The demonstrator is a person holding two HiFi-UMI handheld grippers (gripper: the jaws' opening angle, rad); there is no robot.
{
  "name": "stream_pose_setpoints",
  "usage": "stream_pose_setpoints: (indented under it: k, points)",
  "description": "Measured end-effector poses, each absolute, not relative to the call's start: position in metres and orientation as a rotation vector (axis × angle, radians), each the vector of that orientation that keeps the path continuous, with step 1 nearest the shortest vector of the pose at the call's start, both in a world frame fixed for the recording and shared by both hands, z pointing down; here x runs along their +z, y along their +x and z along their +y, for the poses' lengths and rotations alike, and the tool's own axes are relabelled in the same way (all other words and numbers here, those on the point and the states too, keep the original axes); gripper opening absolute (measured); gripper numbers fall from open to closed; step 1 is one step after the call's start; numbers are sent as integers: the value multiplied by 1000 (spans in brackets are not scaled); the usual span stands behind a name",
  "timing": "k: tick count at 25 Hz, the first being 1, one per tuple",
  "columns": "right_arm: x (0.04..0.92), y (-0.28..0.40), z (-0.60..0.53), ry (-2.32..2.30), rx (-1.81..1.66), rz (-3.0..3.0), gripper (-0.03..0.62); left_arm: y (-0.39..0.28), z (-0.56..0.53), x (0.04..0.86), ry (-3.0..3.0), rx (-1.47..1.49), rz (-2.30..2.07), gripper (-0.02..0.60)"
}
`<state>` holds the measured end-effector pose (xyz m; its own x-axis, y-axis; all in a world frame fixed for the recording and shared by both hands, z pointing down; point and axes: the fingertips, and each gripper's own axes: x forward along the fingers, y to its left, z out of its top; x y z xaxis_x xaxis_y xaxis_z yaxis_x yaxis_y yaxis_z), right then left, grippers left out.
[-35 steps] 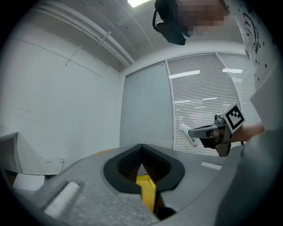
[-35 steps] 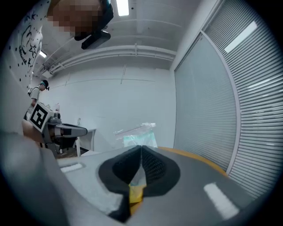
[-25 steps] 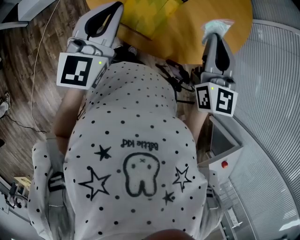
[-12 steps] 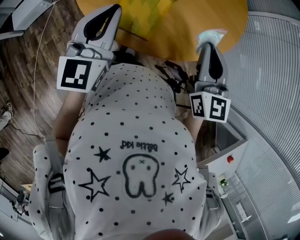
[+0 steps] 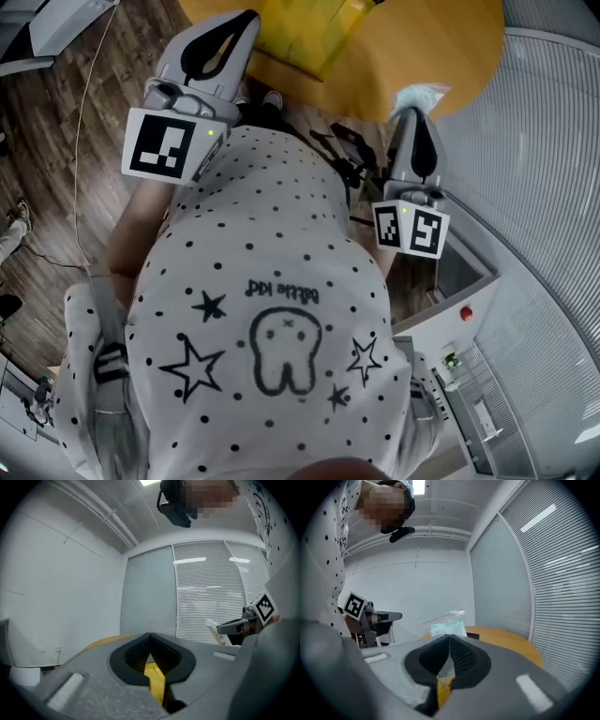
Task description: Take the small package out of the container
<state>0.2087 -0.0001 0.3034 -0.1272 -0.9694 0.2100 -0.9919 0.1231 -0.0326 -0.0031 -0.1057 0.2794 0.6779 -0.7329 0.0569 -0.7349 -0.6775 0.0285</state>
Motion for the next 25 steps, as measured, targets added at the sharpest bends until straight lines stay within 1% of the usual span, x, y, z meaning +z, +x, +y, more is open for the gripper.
stream_pose_setpoints:
  k: [8, 25]
  points:
    - [316, 201, 11, 1988, 332, -2212, 3, -1, -105, 286, 2839, 134, -1187, 10]
    - [322, 203, 18, 2018, 370, -2186, 3, 4, -101, 294, 2849, 140, -1129, 9]
